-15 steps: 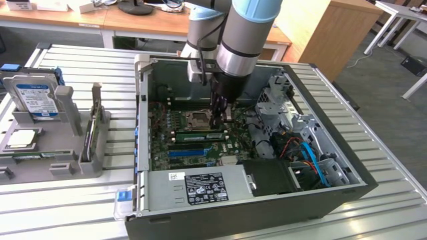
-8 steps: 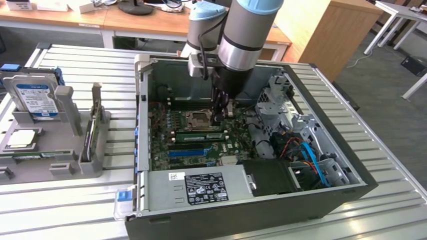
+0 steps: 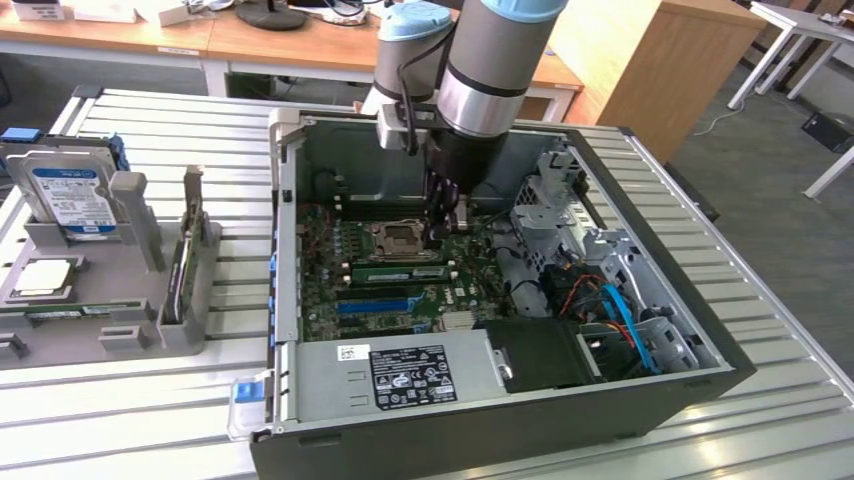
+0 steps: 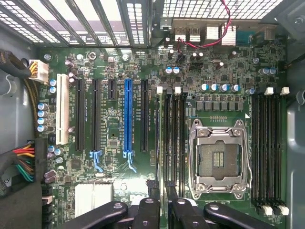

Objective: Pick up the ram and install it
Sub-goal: 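Press down the ram until it locks into place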

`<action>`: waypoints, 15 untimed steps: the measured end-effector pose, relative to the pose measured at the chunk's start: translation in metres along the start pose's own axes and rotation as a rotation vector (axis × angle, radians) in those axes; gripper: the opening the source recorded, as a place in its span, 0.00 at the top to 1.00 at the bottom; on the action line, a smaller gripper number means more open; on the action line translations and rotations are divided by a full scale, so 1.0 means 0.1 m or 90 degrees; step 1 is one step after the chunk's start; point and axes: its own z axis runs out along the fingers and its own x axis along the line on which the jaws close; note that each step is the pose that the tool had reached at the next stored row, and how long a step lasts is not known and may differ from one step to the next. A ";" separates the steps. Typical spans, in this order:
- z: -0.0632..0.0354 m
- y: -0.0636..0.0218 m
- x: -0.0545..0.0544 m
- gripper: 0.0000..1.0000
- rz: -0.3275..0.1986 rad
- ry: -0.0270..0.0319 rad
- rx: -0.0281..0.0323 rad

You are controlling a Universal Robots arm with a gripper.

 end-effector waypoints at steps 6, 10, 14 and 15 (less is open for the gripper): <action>0.000 0.000 0.00 0.81 0.000 0.0000 0.0000; 0.000 0.000 0.00 0.81 0.000 0.0000 0.0000; 0.000 0.000 0.00 0.89 0.000 0.0000 0.0000; 0.000 0.000 0.00 0.90 0.000 0.0000 0.0000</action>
